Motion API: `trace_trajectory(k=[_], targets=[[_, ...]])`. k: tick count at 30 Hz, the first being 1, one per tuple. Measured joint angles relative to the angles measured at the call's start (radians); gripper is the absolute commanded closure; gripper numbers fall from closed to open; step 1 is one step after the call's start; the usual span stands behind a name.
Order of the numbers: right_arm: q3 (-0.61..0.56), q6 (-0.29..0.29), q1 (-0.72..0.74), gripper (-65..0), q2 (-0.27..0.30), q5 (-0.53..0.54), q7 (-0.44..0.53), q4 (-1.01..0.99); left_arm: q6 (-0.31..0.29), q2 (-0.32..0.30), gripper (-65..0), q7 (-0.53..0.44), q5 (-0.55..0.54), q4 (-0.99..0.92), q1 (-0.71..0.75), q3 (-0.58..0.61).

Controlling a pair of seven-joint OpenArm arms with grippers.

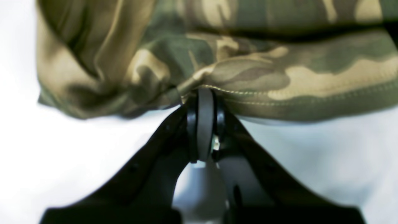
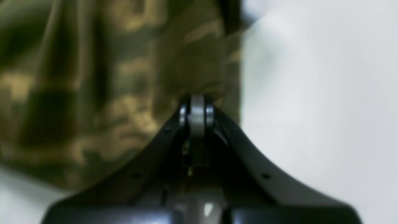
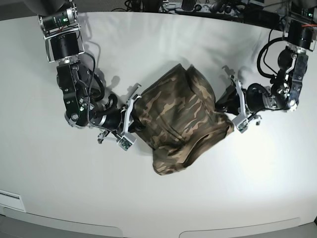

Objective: Fold the T-shirt properly
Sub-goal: 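Press both grippers against opposite sides of the bundle to square it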

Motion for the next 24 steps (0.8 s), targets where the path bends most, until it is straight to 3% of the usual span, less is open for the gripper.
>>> trace_trajectory(k=[5, 7, 10, 14, 19, 24], targets=[[0.008, -0.008, -0.08, 0.0, 0.0, 0.029, -0.022, 0.011, 0.0, 0.0, 0.0, -0.172, 0.134, -0.108, -0.127, 0.146], [0.016, -0.014, -0.12, 0.0, 0.0, 0.069, -0.004, 0.022, 0.0, 0.012, 0.0, -0.198, 0.177, -0.145, -0.179, 0.196], [0.029, -0.01, -0.194, 0.0, 0.0, 0.105, 0.008, 0.071, 0.013, 0.049, 0.0, -0.26, 0.272, -0.186, -0.219, 0.237], [0.032, -0.027, -0.304, 0.0, -0.001, 0.07, 0.005, 0.19, 0.032, 0.093, 0.0, -0.399, 0.379, -0.222, -0.232, 0.249], [0.026, -0.158, -0.36, 0.0, -0.006, -0.112, -0.044, 0.345, 0.029, 0.101, 0.0, -0.282, 0.331, -0.208, -0.264, 0.254], [0.097, -0.236, -0.374, 0.0, 0.008, -0.105, -0.117, 0.483, 0.066, 0.018, 0.0, -0.05, 0.088, -0.128, -0.269, 0.248]])
